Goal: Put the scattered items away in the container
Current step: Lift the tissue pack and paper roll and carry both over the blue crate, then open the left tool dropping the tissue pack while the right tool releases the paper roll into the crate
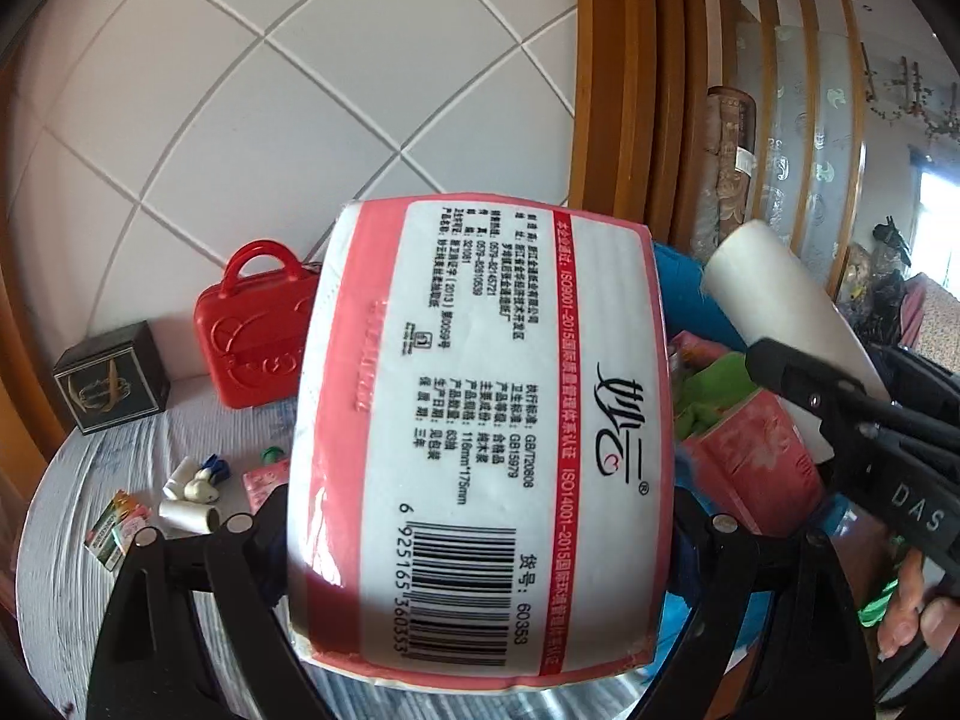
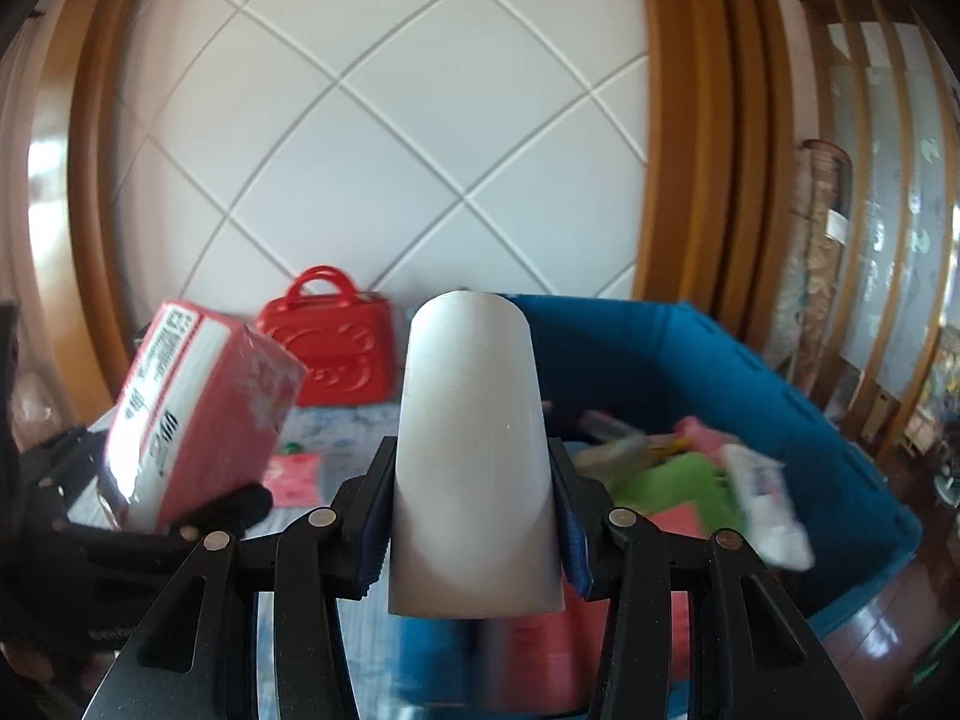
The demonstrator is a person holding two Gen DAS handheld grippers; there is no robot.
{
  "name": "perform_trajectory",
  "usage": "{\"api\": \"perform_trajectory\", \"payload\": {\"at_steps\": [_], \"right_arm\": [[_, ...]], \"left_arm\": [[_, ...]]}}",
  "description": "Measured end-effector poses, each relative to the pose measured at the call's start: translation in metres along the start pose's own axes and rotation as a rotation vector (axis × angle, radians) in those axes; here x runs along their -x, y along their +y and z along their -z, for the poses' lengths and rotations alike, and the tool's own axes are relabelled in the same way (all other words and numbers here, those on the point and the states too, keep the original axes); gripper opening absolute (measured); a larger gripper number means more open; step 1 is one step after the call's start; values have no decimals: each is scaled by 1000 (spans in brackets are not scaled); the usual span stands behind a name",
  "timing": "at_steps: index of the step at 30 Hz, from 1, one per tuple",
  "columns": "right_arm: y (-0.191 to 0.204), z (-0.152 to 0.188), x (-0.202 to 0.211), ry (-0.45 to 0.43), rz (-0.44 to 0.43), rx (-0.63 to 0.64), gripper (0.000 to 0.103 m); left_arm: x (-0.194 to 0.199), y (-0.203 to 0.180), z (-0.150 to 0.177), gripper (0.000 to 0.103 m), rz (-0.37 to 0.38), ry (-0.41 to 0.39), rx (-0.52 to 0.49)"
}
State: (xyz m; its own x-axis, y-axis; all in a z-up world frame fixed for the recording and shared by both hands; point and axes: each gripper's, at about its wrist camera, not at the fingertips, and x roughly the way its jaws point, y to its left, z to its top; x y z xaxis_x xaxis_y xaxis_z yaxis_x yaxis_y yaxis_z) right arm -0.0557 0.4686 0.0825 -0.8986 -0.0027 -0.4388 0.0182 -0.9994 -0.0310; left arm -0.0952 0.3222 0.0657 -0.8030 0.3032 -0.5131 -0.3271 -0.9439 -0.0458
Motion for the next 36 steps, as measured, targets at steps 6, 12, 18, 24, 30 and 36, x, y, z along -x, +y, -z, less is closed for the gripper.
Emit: {"api": "perform_trajectory", "payload": {"at_steps": [6,12,18,24,30,36], "right_arm": [[-110,-6,-11,31,54,3,45],[-175,-30,-51,103,27,29,45],[-205,-62,-126,227,-39,-6,45],[-206,-44,-201,420,-62,-44,45],[-212,-14,-244,528,-44,-49,45],[-215,-2,-254,571,-36,-13,45]], "left_arm": [[-37,-83,-37,91,20,45,-25],[-89,-124,-78,91,-64,160,-24],[-166,-137,-114,91,-88,350,-13],[-243,-142,-98,91,-127,525,-20],[-273,-139,-82,92,-110,562,10],[-281,-128,-71,95,-104,561,7]]}}
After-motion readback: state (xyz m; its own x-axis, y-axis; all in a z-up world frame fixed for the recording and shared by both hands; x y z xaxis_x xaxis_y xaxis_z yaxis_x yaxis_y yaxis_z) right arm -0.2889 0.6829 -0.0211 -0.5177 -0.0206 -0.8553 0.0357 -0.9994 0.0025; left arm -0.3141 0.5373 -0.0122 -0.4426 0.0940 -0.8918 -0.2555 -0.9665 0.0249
